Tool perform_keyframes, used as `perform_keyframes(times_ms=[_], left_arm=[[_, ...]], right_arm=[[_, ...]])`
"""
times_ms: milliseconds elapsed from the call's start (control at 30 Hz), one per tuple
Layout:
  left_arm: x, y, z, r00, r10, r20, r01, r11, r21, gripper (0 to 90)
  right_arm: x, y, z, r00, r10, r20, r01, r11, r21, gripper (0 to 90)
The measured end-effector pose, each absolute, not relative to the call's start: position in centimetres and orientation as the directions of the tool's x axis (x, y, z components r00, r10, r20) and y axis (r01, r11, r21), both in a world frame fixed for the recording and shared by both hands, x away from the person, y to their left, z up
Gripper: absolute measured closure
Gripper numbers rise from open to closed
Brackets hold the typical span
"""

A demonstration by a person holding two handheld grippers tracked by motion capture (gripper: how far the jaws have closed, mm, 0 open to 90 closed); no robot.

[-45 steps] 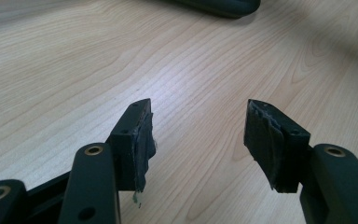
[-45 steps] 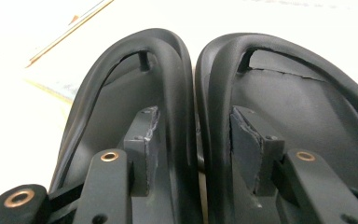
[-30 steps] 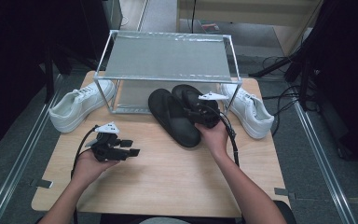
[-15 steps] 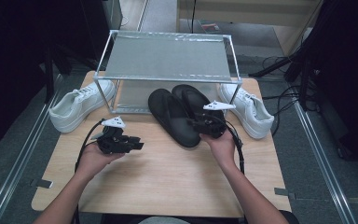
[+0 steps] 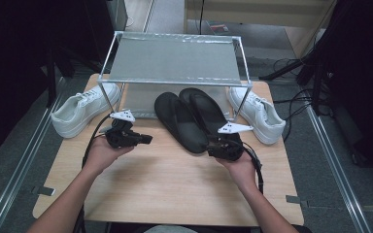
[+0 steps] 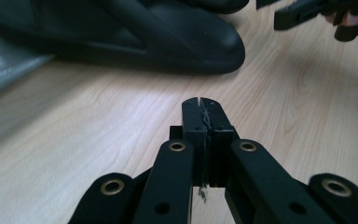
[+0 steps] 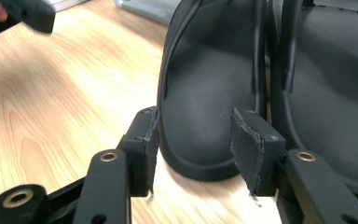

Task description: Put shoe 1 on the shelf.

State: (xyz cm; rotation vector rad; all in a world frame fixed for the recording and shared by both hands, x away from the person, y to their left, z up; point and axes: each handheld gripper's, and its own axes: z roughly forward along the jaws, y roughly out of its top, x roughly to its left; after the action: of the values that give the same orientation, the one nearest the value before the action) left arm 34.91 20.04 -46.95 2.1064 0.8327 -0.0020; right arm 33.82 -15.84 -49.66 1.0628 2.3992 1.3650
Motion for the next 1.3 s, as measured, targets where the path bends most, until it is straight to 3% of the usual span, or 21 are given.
perform_keyframes(times_ms=[367, 733, 1200, 1300], left_arm=[[38.0, 19.3, -45.5, 0.786, 0.563, -0.255, 0.543, -0.433, 0.719, 89.7], [40.9, 18.2, -40.8, 0.812, 0.551, -0.194, 0.490, -0.462, 0.739, 89.5], [44.0, 17.5, -34.4, 0.825, 0.553, -0.116, 0.431, -0.483, 0.762, 89.6], [45.0, 17.6, -33.3, 0.818, 0.568, -0.093, 0.422, -0.482, 0.767, 89.6]], right_arm=[[34.3, -16.4, -50.7, -0.705, 0.685, 0.184, 0.519, 0.323, 0.791, 58.3], [34.6, -16.4, -51.3, -0.719, 0.674, 0.171, 0.522, 0.359, 0.774, 63.9], [34.8, -17.1, -51.5, -0.721, 0.676, 0.151, 0.518, 0.382, 0.765, 75.8], [35.0, -17.2, -51.8, -0.726, 0.668, 0.166, 0.528, 0.386, 0.756, 84.6]])
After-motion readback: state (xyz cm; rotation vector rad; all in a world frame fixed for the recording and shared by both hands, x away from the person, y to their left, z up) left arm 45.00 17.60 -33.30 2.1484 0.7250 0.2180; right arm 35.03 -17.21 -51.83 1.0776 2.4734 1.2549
